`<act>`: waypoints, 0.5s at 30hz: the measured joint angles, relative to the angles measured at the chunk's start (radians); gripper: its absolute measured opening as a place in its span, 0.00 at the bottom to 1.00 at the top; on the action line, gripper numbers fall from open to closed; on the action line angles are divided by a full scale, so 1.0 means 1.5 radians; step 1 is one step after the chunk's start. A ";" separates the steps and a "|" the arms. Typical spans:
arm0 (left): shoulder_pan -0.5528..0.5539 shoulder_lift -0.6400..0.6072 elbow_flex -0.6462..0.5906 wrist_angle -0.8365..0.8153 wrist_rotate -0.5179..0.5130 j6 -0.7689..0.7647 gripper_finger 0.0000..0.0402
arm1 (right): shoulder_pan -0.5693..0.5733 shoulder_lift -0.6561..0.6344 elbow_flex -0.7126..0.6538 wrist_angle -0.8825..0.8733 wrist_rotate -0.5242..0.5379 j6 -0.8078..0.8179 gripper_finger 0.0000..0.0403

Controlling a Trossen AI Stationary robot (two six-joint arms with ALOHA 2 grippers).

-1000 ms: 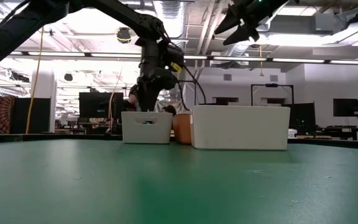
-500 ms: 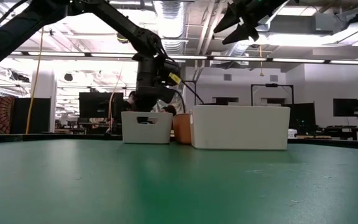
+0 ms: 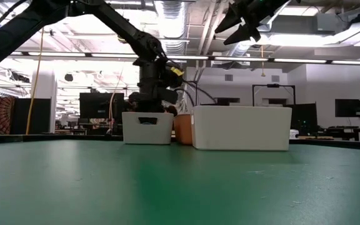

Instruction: Sort rubber bands into baskets

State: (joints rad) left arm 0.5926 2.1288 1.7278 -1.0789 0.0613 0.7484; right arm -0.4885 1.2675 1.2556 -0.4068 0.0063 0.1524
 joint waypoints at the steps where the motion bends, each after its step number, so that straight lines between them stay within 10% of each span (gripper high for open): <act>1: 0.000 0.000 -0.011 -0.003 -0.003 0.001 0.47 | 0.000 0.000 0.000 0.000 0.000 0.000 0.79; 15: -0.018 -0.003 -0.085 0.087 -0.064 0.038 0.42 | -0.012 0.000 0.000 -0.002 0.000 -0.002 0.79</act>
State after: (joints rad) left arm 0.5658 2.1239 1.6001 -0.9486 -0.0347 0.8051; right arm -0.5061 1.2678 1.2552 -0.4099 0.0059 0.1497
